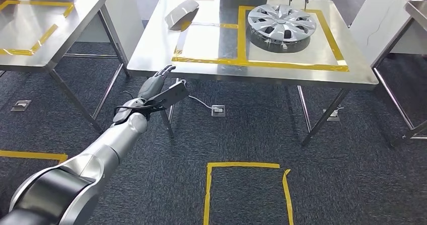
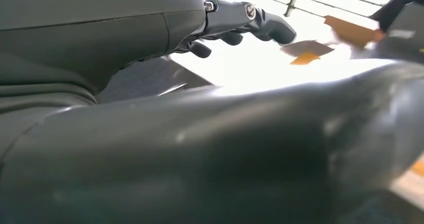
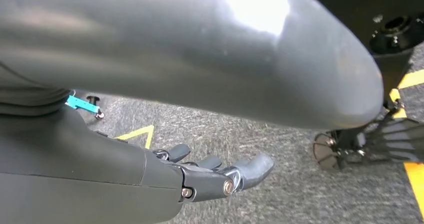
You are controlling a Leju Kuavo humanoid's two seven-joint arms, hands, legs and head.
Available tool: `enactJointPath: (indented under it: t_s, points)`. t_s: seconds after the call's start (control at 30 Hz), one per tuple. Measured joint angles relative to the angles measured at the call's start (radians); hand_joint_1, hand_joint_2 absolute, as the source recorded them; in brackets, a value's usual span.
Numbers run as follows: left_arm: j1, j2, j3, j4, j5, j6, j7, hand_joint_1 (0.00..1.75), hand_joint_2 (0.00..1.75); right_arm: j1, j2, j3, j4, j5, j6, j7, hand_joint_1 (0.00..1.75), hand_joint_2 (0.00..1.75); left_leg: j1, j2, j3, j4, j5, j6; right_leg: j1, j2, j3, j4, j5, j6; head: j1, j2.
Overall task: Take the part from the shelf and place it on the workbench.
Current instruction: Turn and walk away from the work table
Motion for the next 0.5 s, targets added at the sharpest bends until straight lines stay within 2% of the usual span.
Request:
enactJointPath:
  t_s: [0.03, 0.1, 0.13, 0.17, 0.2, 0.23, 0.3, 0.33, 0.37, 0.43, 0.47, 0.5]
  points:
    - [0.009, 0.005, 0.0, 0.003, 0.0, 0.0, 0.011, 0.0, 0.0, 0.001, -0.001, -0.001, 0.0, -0.002, 0.0, 0.001, 0.0, 0.0, 0.002, 0.001, -0.011, -0.002, 0.012, 0.007, -0.001, 0.001, -0.017, 0.045, -0.044, 0.004, 0.002, 0.0]
    - [0.034, 0.017, 0.0, 0.008, -0.001, 0.0, 0.033, 0.0, 0.0, 0.002, -0.003, -0.003, 0.001, -0.005, 0.0, 0.002, 0.0, 0.0, 0.0, 0.002, -0.036, -0.001, 0.034, 0.012, 0.0, 0.002, -0.056, 0.176, -0.138, 0.008, 0.007, 0.0]
    - [0.051, 0.025, 0.0, 0.011, -0.001, 0.0, 0.043, 0.0, 0.0, 0.002, -0.003, -0.004, 0.001, -0.008, 0.0, 0.001, 0.0, 0.0, -0.001, 0.003, -0.049, 0.0, 0.043, 0.012, 0.0, 0.003, -0.065, 0.231, -0.16, 0.009, 0.007, 0.0]
    - [0.069, 0.033, 0.0, 0.015, -0.001, 0.0, 0.053, 0.0, 0.0, 0.002, -0.004, -0.006, 0.001, -0.011, 0.0, 0.001, 0.0, 0.0, -0.002, 0.005, -0.062, 0.002, 0.052, 0.011, 0.0, 0.003, -0.059, 0.258, -0.161, 0.009, 0.007, 0.0]
    - [0.089, 0.04, 0.0, 0.018, -0.001, 0.0, 0.064, 0.0, 0.0, 0.002, -0.006, -0.009, 0.001, -0.015, -0.001, 0.002, 0.0, 0.0, -0.003, 0.006, -0.076, 0.004, 0.061, 0.009, 0.001, 0.003, -0.036, 0.25, -0.144, 0.007, 0.008, 0.0]
    - [0.109, 0.049, 0.0, 0.022, 0.0, -0.001, 0.075, 0.0, 0.0, 0.002, -0.007, -0.012, 0.001, -0.017, -0.001, 0.002, 0.0, 0.0, -0.003, 0.006, -0.088, 0.007, 0.068, 0.006, 0.002, 0.003, 0.006, 0.207, -0.121, 0.003, 0.008, 0.0]
    - [0.152, 0.065, 0.0, 0.027, 0.005, -0.006, 0.101, 0.0, 0.0, 0.001, -0.009, -0.019, 0.001, -0.022, 0.0, 0.003, 0.0, 0.0, -0.003, 0.007, -0.106, 0.012, 0.081, -0.002, 0.005, 0.005, 0.107, 0.071, -0.11, -0.009, 0.008, 0.0]
    - [0.175, 0.072, 0.0, 0.03, 0.007, -0.009, 0.113, 0.0, 0.0, 0.001, -0.009, -0.022, 0.001, -0.023, 0.001, 0.004, 0.0, 0.0, -0.004, 0.008, -0.11, 0.013, 0.087, -0.007, 0.009, 0.007, 0.142, 0.019, -0.116, -0.015, 0.007, 0.0]
    - [0.2, 0.079, 0.0, 0.033, 0.01, -0.013, 0.126, 0.0, 0.0, 0.001, -0.01, -0.024, 0.001, -0.025, 0.002, 0.004, 0.0, 0.0, -0.004, 0.009, -0.112, 0.011, 0.093, -0.013, 0.012, 0.009, 0.159, -0.012, -0.126, -0.02, 0.007, 0.0]
    - [0.257, 0.097, 0.0, 0.04, 0.024, -0.021, 0.159, 0.0, 0.0, 0.002, -0.01, -0.029, 0.003, -0.029, 0.005, 0.005, 0.0, 0.0, -0.004, 0.01, -0.112, 0.005, 0.105, -0.027, 0.013, 0.009, 0.16, -0.025, -0.118, -0.033, 0.008, 0.0]
    - [0.289, 0.106, 0.0, 0.044, 0.035, -0.023, 0.179, 0.0, 0.0, 0.002, -0.011, -0.031, 0.004, -0.031, 0.006, 0.007, 0.0, 0.0, -0.004, 0.009, -0.116, 0.007, 0.1, -0.033, 0.011, 0.009, 0.156, -0.03, -0.11, -0.041, 0.008, 0.0]
    - [0.321, 0.116, 0.001, 0.047, 0.046, -0.021, 0.202, 0.0, 0.0, 0.002, -0.011, -0.033, 0.005, -0.032, 0.006, 0.01, 0.0, 0.0, -0.003, 0.008, -0.123, 0.023, 0.08, -0.038, 0.008, 0.008, 0.15, -0.034, -0.1, -0.049, 0.006, 0.0]
